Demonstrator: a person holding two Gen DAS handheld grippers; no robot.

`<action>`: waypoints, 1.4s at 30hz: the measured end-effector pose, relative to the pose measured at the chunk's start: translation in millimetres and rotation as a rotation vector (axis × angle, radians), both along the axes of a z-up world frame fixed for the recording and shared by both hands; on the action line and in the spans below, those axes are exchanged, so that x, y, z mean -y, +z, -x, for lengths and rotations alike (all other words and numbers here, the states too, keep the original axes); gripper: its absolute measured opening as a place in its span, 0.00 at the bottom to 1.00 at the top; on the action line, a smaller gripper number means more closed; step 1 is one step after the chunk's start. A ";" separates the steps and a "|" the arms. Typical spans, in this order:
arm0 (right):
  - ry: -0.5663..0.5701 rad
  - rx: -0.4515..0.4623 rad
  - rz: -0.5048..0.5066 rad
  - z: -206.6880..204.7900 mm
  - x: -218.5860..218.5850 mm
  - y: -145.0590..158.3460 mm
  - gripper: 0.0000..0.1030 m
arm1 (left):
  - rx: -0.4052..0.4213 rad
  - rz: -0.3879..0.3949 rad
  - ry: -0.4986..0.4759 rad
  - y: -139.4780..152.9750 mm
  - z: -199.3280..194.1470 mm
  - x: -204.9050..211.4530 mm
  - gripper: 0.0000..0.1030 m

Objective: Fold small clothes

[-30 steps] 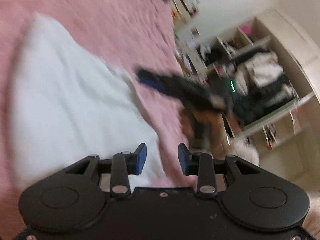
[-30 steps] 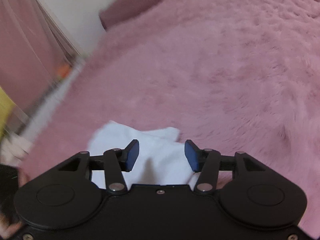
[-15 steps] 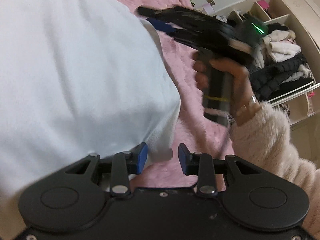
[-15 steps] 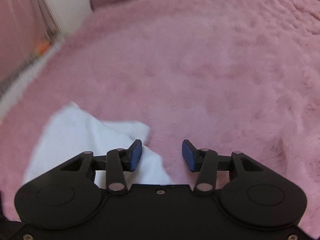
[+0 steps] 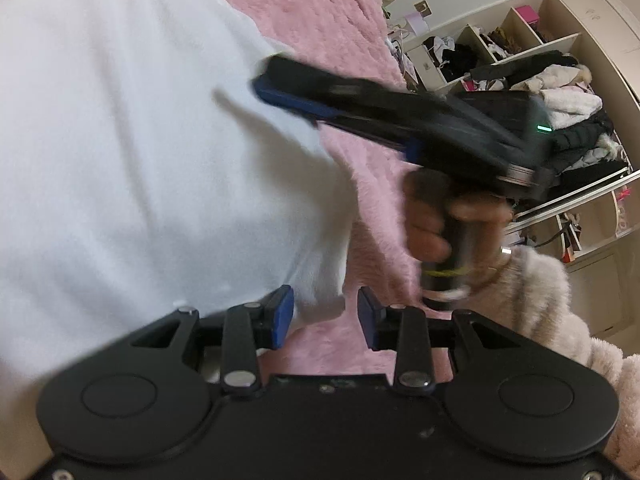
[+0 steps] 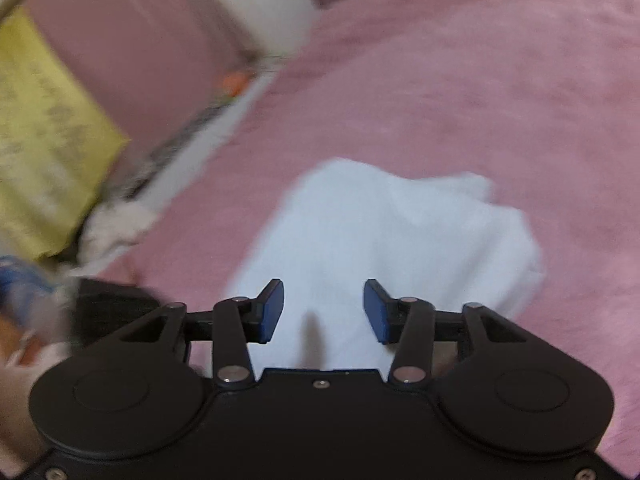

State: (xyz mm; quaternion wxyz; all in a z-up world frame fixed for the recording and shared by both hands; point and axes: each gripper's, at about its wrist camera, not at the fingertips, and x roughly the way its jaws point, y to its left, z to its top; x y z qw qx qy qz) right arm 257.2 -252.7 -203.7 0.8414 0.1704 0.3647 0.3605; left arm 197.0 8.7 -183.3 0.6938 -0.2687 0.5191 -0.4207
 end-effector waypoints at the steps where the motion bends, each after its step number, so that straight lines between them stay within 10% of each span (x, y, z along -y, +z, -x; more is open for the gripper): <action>1: -0.041 -0.012 -0.020 -4.3 6.6 -7.1 0.17 | -0.002 -0.001 -0.002 0.7 0.1 -0.9 0.34; 17: -0.049 0.018 -0.187 -35.7 2.4 12.3 0.27 | 0.148 0.060 0.312 57.4 -61.5 -104.1 0.40; 31: -0.188 -0.069 0.007 -75.4 -15.4 -13.9 0.16 | 0.065 0.012 0.375 -0.5 -72.7 -126.1 0.35; 42: -0.024 0.124 -0.076 11.6 -20.5 51.4 0.25 | 0.213 -0.009 0.270 54.4 -29.8 -98.5 0.40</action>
